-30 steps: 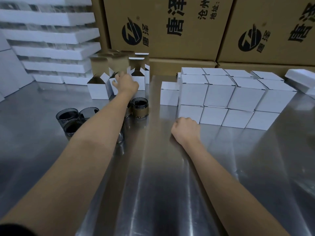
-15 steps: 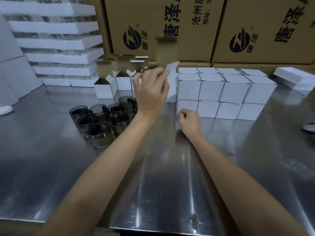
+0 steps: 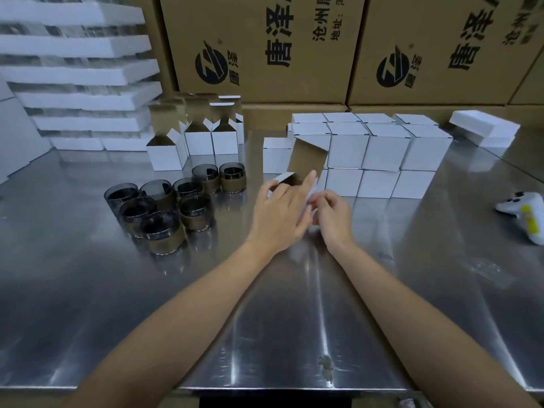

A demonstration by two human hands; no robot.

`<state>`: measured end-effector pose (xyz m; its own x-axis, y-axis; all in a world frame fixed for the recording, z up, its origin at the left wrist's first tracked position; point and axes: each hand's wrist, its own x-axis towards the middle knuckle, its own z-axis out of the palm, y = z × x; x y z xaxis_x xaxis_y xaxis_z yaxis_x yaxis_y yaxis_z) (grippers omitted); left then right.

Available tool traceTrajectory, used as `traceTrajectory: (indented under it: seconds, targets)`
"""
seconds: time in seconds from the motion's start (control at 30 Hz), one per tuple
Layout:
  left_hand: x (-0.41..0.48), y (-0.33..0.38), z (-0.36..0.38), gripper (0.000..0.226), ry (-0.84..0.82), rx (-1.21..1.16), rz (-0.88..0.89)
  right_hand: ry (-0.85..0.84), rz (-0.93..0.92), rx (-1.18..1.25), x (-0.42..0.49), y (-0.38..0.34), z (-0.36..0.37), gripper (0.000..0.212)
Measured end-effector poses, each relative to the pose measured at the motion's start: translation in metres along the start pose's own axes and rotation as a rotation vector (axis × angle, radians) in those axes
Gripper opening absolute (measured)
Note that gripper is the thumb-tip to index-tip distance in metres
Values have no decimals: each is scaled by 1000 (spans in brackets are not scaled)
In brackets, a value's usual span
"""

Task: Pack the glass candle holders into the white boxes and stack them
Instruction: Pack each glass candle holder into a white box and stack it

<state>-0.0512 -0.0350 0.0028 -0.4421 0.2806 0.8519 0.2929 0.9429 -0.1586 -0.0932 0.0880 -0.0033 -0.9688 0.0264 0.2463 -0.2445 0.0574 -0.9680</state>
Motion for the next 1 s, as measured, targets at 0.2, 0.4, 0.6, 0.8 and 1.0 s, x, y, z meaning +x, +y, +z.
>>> traceTrajectory:
  seconds: [0.2,0.4,0.6,0.8,1.0]
  targets:
    - [-6,-16,-5,45,145,-493,-572,95,-30,35,-2,-4,2,27]
    - [-7,-34,0,43,-148,-795,-960,-31,-26,56,-2,-4,6,26]
    - [-6,-29,-3,26,-48,-719,-846,-244,-48,10,-5,-9,5,19]
    - [-8,-31,-4,27,24,-722,-956,-159,-48,3,-1,-3,5,29]
    - [-8,-33,0,37,-47,-659,-972,-86,-3,80,3,0,6,41]
